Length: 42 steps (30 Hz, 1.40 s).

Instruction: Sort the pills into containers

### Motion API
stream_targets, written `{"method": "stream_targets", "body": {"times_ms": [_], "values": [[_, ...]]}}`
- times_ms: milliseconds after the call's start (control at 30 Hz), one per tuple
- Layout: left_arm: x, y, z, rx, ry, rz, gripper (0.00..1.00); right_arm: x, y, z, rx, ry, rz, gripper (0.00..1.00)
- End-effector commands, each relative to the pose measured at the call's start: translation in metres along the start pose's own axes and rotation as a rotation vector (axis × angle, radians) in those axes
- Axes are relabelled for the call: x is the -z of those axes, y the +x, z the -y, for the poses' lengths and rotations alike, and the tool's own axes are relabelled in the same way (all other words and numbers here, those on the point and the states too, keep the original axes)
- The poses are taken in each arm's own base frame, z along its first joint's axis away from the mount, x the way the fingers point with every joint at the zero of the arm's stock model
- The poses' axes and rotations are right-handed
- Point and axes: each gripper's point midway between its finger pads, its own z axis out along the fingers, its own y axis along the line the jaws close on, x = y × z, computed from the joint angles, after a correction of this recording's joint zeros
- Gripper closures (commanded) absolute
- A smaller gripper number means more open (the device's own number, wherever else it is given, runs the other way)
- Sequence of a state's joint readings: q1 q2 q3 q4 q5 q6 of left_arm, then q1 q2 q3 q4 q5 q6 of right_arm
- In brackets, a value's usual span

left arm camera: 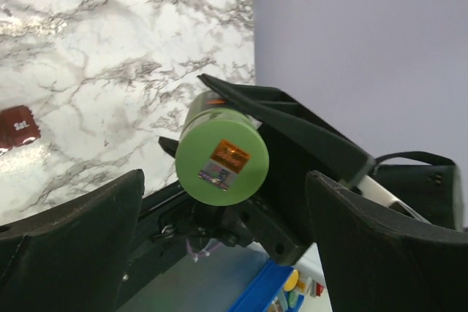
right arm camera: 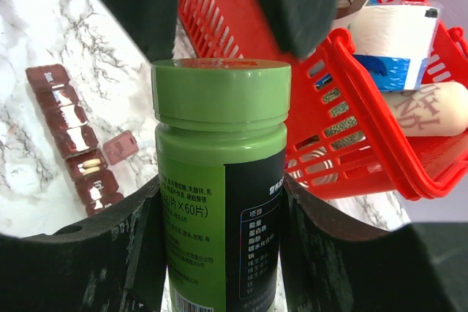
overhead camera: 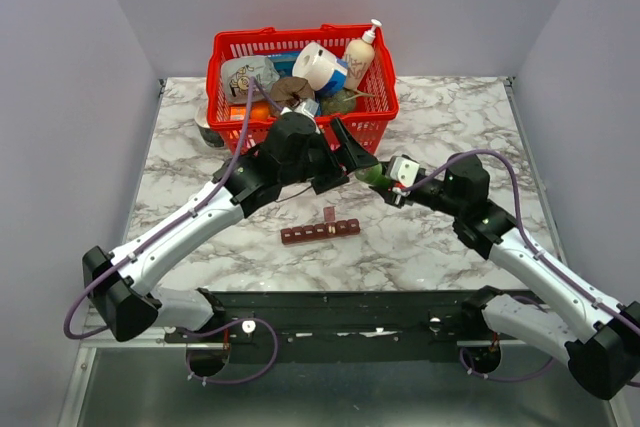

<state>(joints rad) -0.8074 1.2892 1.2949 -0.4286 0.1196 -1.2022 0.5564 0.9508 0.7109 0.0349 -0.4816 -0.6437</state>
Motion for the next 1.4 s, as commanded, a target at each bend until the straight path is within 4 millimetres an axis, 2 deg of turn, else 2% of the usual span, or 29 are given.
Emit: {"method": "stream_targets", "body": {"times_ms": [0,233,467,733,833,967,1033,1100,1133,1167,1267,1367], "values": [[-0.005,0.005,-0.012,-0.004,-0.093,0.005,0.03,-0.001,-0.012,0.014,0.069,0.061,0.036,0.99],[-0.011,0.011,-0.008,-0.009,-0.090,-0.010,0.08,-0.003,-0.011,0.007,0.073,0.043,0.027,0.99],[-0.016,0.013,-0.013,-0.010,-0.095,-0.010,0.18,-0.002,-0.012,0.005,0.071,0.033,0.029,0.99],[-0.018,0.008,-0.010,-0.043,-0.078,0.019,0.24,-0.002,-0.008,-0.001,0.062,0.013,0.024,1.00],[-0.021,0.010,-0.010,-0.060,-0.072,0.009,0.33,-0.002,-0.008,-0.003,0.058,0.010,0.024,1.00],[-0.024,0.016,-0.007,-0.091,-0.047,-0.012,0.50,-0.001,-0.008,-0.004,0.052,0.007,0.026,0.99],[-0.024,0.020,-0.007,-0.114,-0.029,-0.032,0.55,-0.001,-0.009,-0.004,0.046,0.005,0.029,0.99],[-0.024,0.023,-0.006,-0.156,-0.007,-0.046,0.68,-0.001,-0.010,-0.005,0.036,0.000,0.033,0.99],[-0.024,0.029,-0.005,-0.174,0.019,-0.071,0.72,-0.001,-0.011,-0.006,0.030,-0.004,0.038,0.99],[-0.025,0.033,-0.006,-0.197,0.034,-0.093,0.82,0.000,-0.011,-0.008,0.020,-0.008,0.037,0.99],[-0.029,0.052,-0.014,-0.288,0.076,-0.200,0.92,0.000,-0.012,-0.013,-0.011,-0.028,0.042,0.99],[-0.033,0.076,-0.023,-0.412,0.153,-0.329,0.96,0.001,-0.014,-0.024,-0.055,-0.079,0.052,1.00]]}}
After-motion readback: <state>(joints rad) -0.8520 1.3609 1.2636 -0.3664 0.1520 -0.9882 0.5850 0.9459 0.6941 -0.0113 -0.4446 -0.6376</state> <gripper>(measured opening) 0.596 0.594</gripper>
